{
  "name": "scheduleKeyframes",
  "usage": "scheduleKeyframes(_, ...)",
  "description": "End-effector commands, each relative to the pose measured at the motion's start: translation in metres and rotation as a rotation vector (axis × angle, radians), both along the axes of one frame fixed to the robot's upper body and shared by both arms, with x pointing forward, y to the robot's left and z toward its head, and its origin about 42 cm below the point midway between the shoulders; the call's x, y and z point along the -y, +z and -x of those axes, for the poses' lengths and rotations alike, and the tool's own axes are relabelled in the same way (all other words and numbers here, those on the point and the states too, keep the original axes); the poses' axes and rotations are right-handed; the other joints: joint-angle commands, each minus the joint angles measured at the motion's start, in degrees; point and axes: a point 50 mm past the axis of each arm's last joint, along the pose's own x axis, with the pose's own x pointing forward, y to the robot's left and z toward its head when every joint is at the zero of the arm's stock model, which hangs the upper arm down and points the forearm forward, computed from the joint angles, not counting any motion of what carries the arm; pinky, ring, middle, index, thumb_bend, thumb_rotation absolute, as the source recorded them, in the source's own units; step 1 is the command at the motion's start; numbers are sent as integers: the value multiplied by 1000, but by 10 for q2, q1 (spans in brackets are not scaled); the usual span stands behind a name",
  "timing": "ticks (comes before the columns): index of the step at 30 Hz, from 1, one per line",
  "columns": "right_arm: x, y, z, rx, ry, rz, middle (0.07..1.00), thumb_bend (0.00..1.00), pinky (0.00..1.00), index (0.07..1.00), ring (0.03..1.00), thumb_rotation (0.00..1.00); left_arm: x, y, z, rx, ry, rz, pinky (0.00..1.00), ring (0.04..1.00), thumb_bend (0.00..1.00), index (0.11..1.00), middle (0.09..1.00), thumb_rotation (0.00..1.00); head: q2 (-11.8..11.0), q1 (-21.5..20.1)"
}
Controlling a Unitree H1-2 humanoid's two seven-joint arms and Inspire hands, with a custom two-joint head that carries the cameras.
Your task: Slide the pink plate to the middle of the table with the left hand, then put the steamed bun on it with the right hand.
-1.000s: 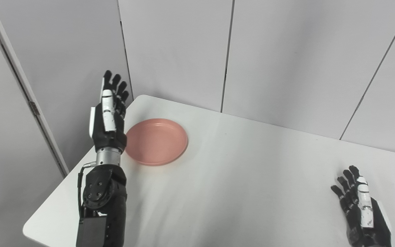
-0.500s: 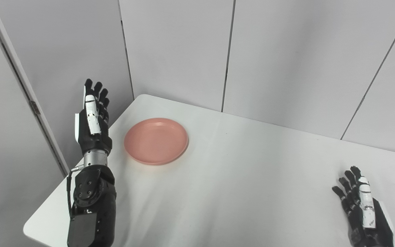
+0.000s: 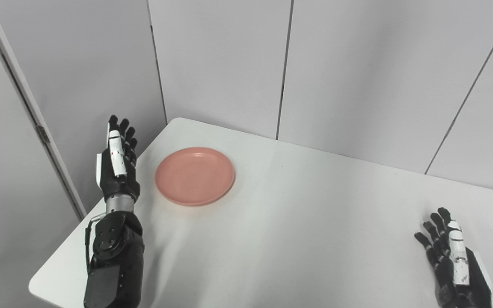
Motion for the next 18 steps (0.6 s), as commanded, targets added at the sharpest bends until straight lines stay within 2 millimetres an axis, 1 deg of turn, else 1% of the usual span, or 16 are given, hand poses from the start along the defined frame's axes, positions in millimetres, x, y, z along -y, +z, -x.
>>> scheduleKeyframes(1, 10, -17, 8, -82, -27, 21, 1000, 71, 1000, 1000, 1000, 1000, -7, 21, -10, 77, 11, -23, 1000, 971, 452, 989, 978, 1000, 0, 0)
scheduleKeyframes(6, 10, -16, 8, -87, -26, 22, 1000, 68, 1000, 1000, 1000, 1000, -9, 15, -13, 62, 9, 10, 1000, 983, 425, 995, 984, 1000, 1, 2)
scheduleKeyframes(18, 9, -14, 10, -91, -24, 10, 1000, 70, 1000, 1000, 1000, 1000, -15, -4, -19, 0, 5, 62, 1000, 971, 438, 987, 973, 1000, 2, 3)
